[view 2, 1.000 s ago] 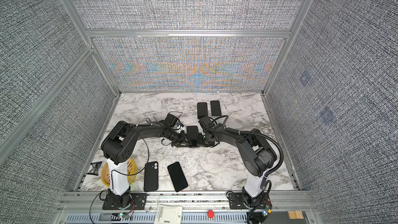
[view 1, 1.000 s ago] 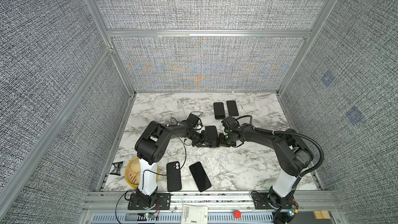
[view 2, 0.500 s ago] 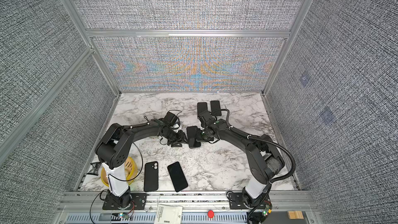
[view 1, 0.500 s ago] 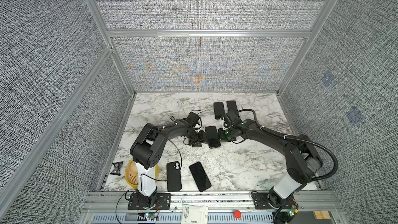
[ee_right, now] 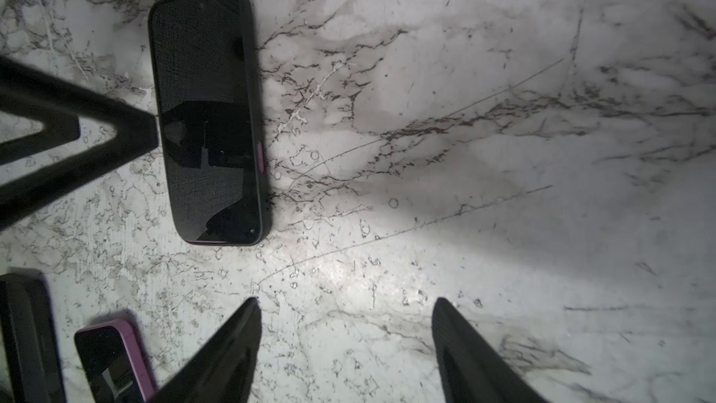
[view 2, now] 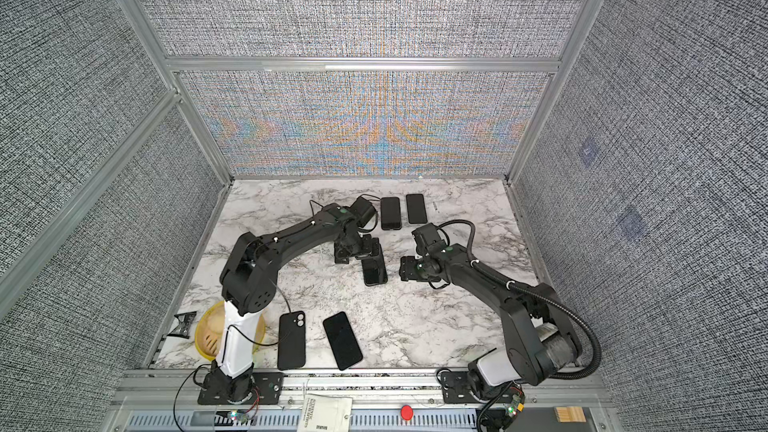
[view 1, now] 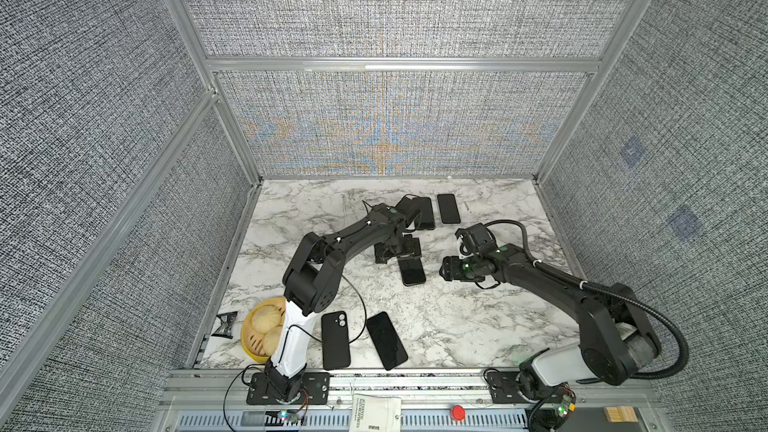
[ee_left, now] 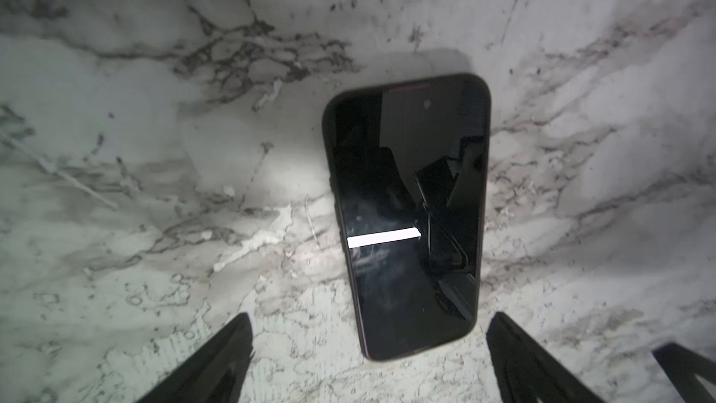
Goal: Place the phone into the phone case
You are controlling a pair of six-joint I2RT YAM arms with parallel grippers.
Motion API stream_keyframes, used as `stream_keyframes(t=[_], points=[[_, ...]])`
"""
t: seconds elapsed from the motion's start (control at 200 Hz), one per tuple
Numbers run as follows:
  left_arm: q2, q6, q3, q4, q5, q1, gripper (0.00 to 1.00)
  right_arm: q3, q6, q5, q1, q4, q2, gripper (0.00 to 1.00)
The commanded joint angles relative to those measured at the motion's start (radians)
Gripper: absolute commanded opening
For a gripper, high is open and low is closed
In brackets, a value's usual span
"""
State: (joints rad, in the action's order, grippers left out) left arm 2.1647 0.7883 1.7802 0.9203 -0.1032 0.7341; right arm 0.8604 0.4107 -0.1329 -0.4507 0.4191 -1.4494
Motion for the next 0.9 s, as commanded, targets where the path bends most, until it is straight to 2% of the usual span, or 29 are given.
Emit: stream_keyframes(t=[0.0, 0.19, 0.58, 0.76, 0.895], points=[[0.083, 0.044, 0.125, 0.135, 0.04, 0.024, 0.98, -0.017, -0.033, -0.043, 0.01, -0.04, 0.018, 0.77], [0.203, 0.069, 0.283, 0.21, 0.042, 0.05, 0.99, -0.038, -0.044, -0.08, 0.015, -0.05, 0.035, 0.78], [0.288, 0.107, 0.295, 0.269, -0.012, 0.06, 0.98, -0.047, -0.059, -0.104, 0.052, -0.05, 0.049, 0.78], [0.281, 0.081, 0.303, 0.249, -0.024, 0.06, 0.79, -0.048, -0.054, -0.105, 0.055, -0.054, 0.047, 0.78], [0.281, 0.036, 0.349, 0.272, 0.009, 0.048, 0.71, -0.05, -0.046, -0.103, 0.054, -0.06, 0.047, 0.78]])
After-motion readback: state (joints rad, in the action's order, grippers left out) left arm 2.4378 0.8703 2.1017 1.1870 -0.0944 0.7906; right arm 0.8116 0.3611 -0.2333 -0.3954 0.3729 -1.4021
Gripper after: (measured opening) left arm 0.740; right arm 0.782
